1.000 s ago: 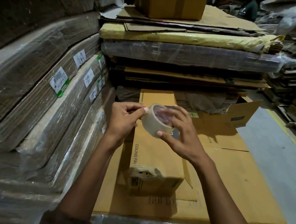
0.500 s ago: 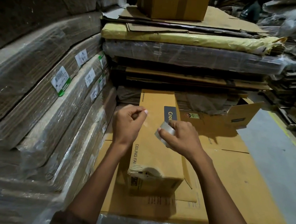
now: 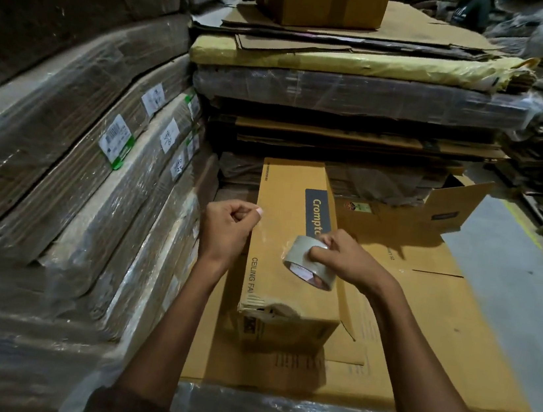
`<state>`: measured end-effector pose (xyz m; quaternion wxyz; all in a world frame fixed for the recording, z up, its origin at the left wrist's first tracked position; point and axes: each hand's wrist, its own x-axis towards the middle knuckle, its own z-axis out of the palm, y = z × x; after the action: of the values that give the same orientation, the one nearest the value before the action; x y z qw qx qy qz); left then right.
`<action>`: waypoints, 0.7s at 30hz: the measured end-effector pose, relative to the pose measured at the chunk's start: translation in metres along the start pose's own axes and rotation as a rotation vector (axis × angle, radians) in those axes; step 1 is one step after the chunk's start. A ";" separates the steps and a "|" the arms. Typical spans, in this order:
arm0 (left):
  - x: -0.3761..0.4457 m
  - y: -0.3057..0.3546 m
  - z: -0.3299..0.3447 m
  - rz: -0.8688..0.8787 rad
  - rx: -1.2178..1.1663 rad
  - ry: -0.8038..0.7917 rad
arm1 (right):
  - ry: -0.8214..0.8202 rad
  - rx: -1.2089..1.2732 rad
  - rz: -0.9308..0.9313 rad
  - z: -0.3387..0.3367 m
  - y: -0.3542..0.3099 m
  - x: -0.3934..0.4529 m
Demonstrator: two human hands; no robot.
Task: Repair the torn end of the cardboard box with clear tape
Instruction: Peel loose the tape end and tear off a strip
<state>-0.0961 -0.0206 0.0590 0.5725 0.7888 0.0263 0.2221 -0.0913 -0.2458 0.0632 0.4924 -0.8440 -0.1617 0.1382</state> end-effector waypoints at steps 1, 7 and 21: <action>-0.003 -0.001 0.001 -0.004 0.008 -0.002 | 0.002 -0.054 0.035 -0.001 0.003 0.003; -0.015 -0.015 -0.001 -0.073 -0.019 0.032 | -0.109 -0.304 0.276 -0.003 0.023 0.010; -0.093 -0.093 0.017 -0.738 -0.048 0.228 | -0.353 -0.711 0.531 0.028 0.032 0.015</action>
<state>-0.1529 -0.0315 -0.0602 0.6257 0.6828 0.3667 0.0882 -0.0842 -0.2327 0.0212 0.0860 -0.9359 -0.0591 0.3365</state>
